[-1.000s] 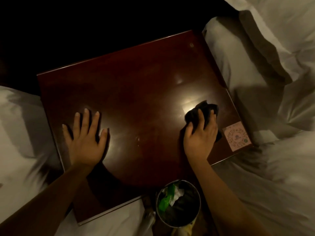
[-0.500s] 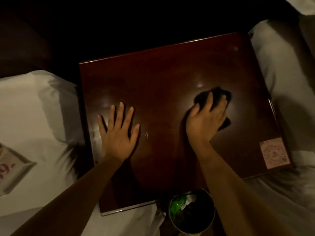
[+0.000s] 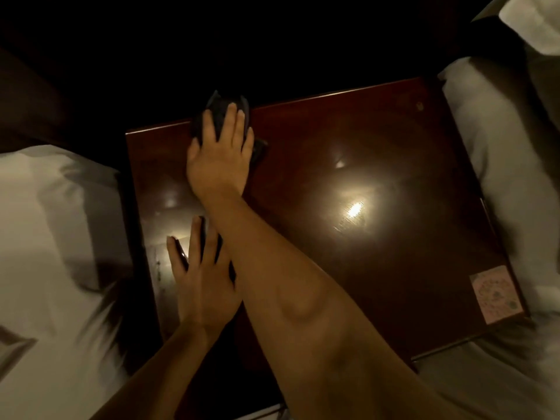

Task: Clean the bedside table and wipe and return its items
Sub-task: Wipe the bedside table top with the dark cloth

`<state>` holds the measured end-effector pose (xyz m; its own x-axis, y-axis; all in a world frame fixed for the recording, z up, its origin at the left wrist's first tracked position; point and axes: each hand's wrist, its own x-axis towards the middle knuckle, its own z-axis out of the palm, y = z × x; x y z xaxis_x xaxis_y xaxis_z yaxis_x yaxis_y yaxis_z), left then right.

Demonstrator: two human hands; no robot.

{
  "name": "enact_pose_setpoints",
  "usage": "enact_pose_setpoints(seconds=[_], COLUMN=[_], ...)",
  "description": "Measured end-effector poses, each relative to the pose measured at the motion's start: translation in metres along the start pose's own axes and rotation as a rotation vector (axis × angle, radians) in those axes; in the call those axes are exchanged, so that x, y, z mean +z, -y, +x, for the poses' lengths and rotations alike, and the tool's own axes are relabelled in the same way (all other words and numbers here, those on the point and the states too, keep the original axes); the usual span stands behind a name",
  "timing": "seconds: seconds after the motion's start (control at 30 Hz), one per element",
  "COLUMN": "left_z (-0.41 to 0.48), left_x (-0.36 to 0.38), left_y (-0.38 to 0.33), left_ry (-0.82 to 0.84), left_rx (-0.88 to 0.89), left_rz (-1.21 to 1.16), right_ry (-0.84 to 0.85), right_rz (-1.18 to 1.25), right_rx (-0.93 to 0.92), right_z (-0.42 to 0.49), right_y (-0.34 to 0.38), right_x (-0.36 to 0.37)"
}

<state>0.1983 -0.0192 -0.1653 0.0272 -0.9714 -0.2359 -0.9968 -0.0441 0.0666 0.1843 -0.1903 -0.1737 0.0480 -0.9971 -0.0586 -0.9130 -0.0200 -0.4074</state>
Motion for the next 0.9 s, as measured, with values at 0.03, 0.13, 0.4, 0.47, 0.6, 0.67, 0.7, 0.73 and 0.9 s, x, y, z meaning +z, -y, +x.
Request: enact_pose_setpoints(seconds=[0.03, 0.13, 0.4, 0.47, 0.6, 0.67, 0.7, 0.73, 0.9], left_z=[0.0, -0.001, -0.002, -0.001, -0.002, -0.003, -0.003, -0.003, -0.012], left_x=[-0.002, -0.009, -0.003, 0.0, 0.003, 0.003, 0.002, 0.002, 0.002], left_y=[-0.001, -0.004, 0.0, -0.001, -0.002, -0.002, -0.002, -0.002, -0.007], left_ry=[0.008, 0.0, -0.056, -0.085, -0.12, -0.122, -0.118, -0.11, -0.07], left_rx=[-0.005, -0.001, -0.018, -0.044, -0.054, -0.055, -0.062, -0.07, -0.12], left_rz=[-0.007, -0.056, -0.056, -0.067, -0.073, -0.062, -0.07, -0.082, -0.134], right_ry=[0.005, 0.029, 0.17, 0.153, 0.084, 0.064, 0.055, 0.045, -0.001], right_rz=[-0.011, -0.05, -0.105, -0.1, -0.065, -0.051, -0.045, -0.041, -0.042], right_rx=[-0.014, -0.073, -0.363, -0.368, -0.259, -0.206, -0.19, -0.177, -0.123], right_z=[0.0, -0.005, -0.006, -0.009, -0.017, -0.024, -0.028, -0.034, -0.066], right_y=[0.002, 0.004, -0.014, -0.033, -0.095, -0.125, -0.137, -0.146, -0.174], right_x=[0.002, 0.004, -0.009, -0.02, -0.053, -0.068, -0.074, -0.078, -0.085])
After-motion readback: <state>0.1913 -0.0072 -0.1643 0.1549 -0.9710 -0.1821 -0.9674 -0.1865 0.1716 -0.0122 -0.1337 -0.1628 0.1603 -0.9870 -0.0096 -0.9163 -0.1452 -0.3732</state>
